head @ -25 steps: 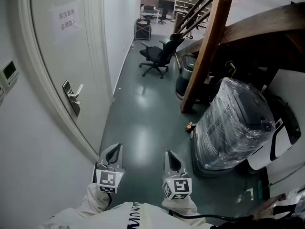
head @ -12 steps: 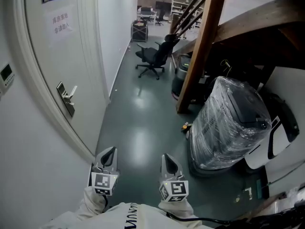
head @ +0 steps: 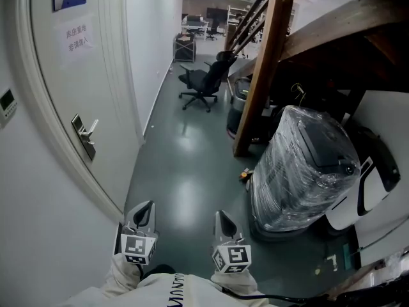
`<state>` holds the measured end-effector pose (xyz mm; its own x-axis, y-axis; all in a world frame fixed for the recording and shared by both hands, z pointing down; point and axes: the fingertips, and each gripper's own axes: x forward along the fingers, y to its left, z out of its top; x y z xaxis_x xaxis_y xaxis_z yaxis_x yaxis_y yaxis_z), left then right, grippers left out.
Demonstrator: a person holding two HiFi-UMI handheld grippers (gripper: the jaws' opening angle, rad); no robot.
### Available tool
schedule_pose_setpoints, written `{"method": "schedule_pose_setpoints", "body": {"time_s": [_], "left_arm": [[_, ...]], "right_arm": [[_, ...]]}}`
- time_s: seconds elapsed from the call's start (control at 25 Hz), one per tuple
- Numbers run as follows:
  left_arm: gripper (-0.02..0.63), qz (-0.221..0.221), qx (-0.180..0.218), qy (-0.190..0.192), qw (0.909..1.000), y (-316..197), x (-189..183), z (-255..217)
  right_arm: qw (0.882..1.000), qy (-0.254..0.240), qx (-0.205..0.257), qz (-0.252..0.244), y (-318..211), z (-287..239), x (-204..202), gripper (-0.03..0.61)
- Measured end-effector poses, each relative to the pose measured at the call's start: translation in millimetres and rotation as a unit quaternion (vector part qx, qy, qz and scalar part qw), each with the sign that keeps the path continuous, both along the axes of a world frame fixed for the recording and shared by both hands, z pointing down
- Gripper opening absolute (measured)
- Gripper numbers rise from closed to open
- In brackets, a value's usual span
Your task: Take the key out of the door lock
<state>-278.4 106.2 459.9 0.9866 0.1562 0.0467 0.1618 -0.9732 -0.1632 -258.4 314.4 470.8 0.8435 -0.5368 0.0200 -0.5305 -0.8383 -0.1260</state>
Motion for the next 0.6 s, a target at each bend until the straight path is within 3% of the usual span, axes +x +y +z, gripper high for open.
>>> {"method": "schedule_pose_setpoints", "body": {"time_s": [0.32, 0.6], "left_arm": [[0.000, 0.019, 0.007, -0.002, 0.9998, 4.5, 28.0, 5.2], [0.000, 0.040, 0.022, 0.003, 0.9990, -10.4, 92.1, 12.6]], "right_arm": [[1.000, -0.020, 0.004, -0.010, -8.3, 14.8, 24.7, -0.003], [1.000, -0.023, -0.010, -0.011, -32.9, 21.9, 80.0, -0.003]]}}
